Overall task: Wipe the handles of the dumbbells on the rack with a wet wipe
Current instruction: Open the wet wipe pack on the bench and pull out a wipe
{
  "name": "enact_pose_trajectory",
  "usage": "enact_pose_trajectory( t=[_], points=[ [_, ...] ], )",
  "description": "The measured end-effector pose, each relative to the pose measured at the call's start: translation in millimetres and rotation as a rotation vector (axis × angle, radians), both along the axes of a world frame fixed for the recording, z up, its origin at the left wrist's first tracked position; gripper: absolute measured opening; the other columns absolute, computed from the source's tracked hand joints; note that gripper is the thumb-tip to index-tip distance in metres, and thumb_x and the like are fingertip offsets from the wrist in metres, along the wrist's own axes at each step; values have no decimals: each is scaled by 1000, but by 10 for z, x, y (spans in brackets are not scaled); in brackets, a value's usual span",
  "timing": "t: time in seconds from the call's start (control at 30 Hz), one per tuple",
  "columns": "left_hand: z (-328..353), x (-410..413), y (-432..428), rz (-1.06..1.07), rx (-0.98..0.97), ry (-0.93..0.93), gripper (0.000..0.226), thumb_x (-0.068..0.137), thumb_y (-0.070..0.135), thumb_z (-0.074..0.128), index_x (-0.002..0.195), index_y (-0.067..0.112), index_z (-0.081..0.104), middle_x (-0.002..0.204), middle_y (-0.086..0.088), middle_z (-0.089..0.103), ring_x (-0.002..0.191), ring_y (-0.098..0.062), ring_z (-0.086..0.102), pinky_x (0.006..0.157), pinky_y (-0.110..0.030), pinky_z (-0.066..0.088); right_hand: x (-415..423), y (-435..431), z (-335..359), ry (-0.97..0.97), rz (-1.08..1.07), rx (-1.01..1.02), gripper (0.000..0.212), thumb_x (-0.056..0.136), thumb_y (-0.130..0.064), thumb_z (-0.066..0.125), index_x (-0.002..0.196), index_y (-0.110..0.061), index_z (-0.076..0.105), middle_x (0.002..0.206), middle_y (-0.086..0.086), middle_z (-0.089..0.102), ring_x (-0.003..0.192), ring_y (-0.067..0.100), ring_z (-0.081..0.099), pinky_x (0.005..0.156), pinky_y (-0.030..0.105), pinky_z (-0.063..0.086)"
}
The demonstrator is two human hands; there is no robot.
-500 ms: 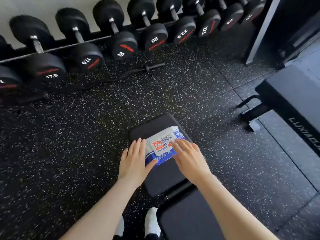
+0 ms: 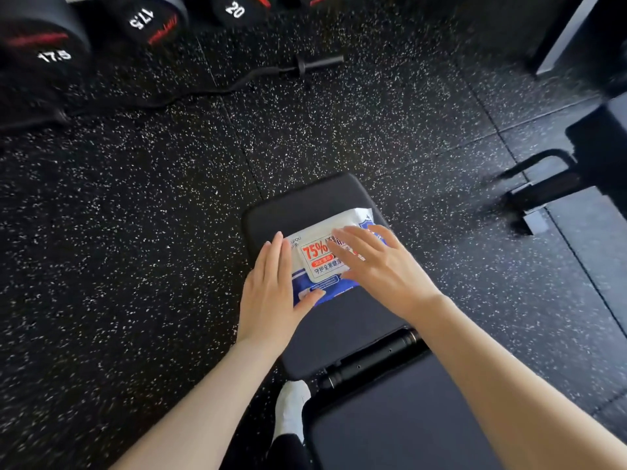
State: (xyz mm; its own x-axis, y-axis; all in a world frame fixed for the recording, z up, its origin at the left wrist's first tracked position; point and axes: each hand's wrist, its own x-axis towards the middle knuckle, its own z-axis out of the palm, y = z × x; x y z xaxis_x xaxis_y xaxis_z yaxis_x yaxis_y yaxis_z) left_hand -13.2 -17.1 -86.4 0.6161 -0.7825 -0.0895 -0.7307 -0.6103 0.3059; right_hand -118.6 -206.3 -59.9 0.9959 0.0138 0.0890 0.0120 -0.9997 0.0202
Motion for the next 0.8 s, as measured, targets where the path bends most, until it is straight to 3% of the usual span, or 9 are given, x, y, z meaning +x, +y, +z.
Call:
enact_pose_trajectory(
  t=[0.17, 0.3, 0.4, 0.5, 0.7, 0.8],
  points=[
    [35, 7, -14, 4, 43, 6, 93, 83, 65, 41, 146, -2, 28, 153, -16, 30, 136, -31, 38, 97, -42, 48, 17, -69, -7, -30, 40, 50, 33, 91, -18, 53, 123, -11, 58, 127, 6, 58, 119, 24, 53, 101, 42, 38],
    [22, -5, 0, 11, 55, 17, 93, 86, 69, 37, 148, 0, 27, 155, -13, 26, 139, -29, 34, 102, -40, 45, 278, -56, 180, -122, -94, 310, 13, 90, -14, 56, 97, -10, 66, 94, 2, 67, 88, 26, 62, 78, 38, 47],
    [28, -13, 7, 6, 60, -3, 92, 85, 69, 34, 147, 1, 29, 154, -14, 27, 139, -29, 34, 105, -41, 42, 602, -64, 333, -134, -338, 577, 25, 93, -30, 51, 92, -10, 66, 88, 3, 64, 74, 22, 57, 69, 33, 45],
    [65, -13, 10, 12, 64, -32, 89, 87, 67, 33, 146, 1, 31, 154, -14, 29, 139, -30, 32, 108, -43, 37, 837, -88, 275, -141, -507, 658, 20, 93, -27, 55, 97, -11, 66, 95, 3, 62, 75, 19, 55, 67, 32, 45],
    [32, -32, 199, -12, 16, -45, 85, 91, 63, 38, 148, 1, 29, 155, -13, 28, 140, -28, 33, 107, -43, 38, 940, -94, -9, -114, -605, 720, 21, 92, -20, 56, 107, -12, 69, 101, 3, 63, 89, 22, 61, 75, 31, 47],
    [56, -17, 196, -25, 28, -41, 86, 90, 63, 37, 147, 0, 30, 155, -14, 29, 139, -28, 35, 105, -43, 40, 892, -73, 24, -101, -588, 712, 27, 93, -17, 54, 118, -11, 64, 114, 6, 62, 104, 24, 58, 84, 27, 42]
  ],
)
